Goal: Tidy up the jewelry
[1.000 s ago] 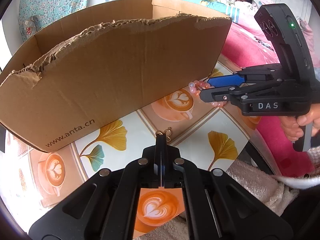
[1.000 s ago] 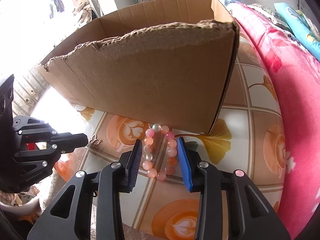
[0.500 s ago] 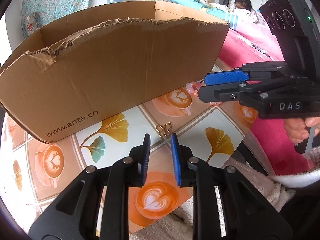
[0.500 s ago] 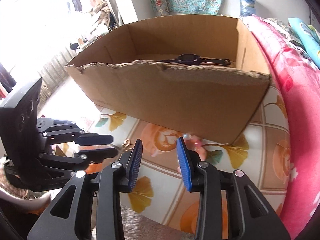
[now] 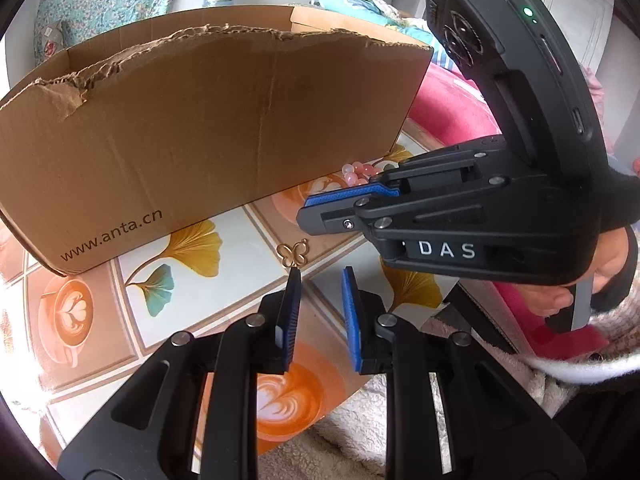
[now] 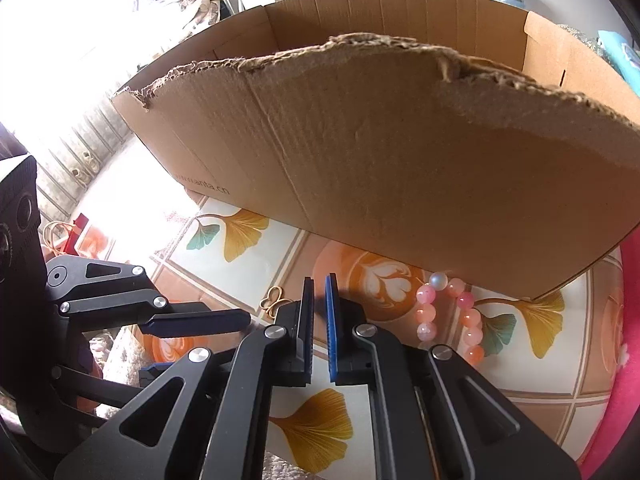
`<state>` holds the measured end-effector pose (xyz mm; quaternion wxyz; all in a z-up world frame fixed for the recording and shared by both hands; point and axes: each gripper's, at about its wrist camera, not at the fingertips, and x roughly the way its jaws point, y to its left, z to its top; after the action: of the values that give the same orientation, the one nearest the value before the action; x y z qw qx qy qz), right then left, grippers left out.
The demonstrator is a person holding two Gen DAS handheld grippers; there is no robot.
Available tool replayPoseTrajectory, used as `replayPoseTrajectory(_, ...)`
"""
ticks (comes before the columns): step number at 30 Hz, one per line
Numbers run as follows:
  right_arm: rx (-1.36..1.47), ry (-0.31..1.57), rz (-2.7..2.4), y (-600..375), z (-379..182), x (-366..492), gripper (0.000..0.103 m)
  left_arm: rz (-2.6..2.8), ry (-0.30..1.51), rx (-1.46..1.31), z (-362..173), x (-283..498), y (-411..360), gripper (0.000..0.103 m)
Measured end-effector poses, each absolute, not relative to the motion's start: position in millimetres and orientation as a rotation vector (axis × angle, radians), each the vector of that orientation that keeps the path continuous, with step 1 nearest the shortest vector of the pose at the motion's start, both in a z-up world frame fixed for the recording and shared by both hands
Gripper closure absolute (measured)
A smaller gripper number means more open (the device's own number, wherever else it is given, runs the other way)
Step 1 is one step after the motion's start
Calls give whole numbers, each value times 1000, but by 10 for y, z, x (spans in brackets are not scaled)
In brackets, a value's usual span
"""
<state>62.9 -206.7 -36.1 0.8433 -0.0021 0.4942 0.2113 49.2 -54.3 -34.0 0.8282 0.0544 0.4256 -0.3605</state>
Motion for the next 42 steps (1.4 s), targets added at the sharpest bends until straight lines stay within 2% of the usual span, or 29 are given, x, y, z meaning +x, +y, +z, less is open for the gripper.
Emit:
replayPoseTrajectory(9, 20, 1092, 496, -1876, -357, 625, 97, -767, 902, 118, -329, 563, -519, 84)
replayPoseTrajectory(18, 166, 1150, 568, -1982, -462, 666, 97, -760, 893, 149, -334, 540, -575, 84)
replayPoseTrajectory(23, 136, 1099, 560, -2078, -380, 598, 96, -747, 905, 152, -319, 508, -530, 83)
replayPoseTrajectory(25, 83, 1074, 564, -2030, -343, 544, 94, -737, 909, 151, -320, 499, -495, 83)
replayPoseTrajectory(27, 9, 1062, 566, -1944, -334, 512, 83, -719, 914, 148, -322, 506, -473, 83)
replayPoseTrajectory(28, -27, 1057, 561, -1900, -334, 502, 82, -710, 916, 147, -327, 511, -452, 83)
replayPoseTrajectory(35, -133, 1031, 544, -1680, -366, 413, 82, -652, 925, 122, -320, 527, -304, 83)
replayPoseTrajectory(42, -202, 1036, 509, -1532, -386, 353, 91, -639, 919, 90, -321, 531, -196, 83)
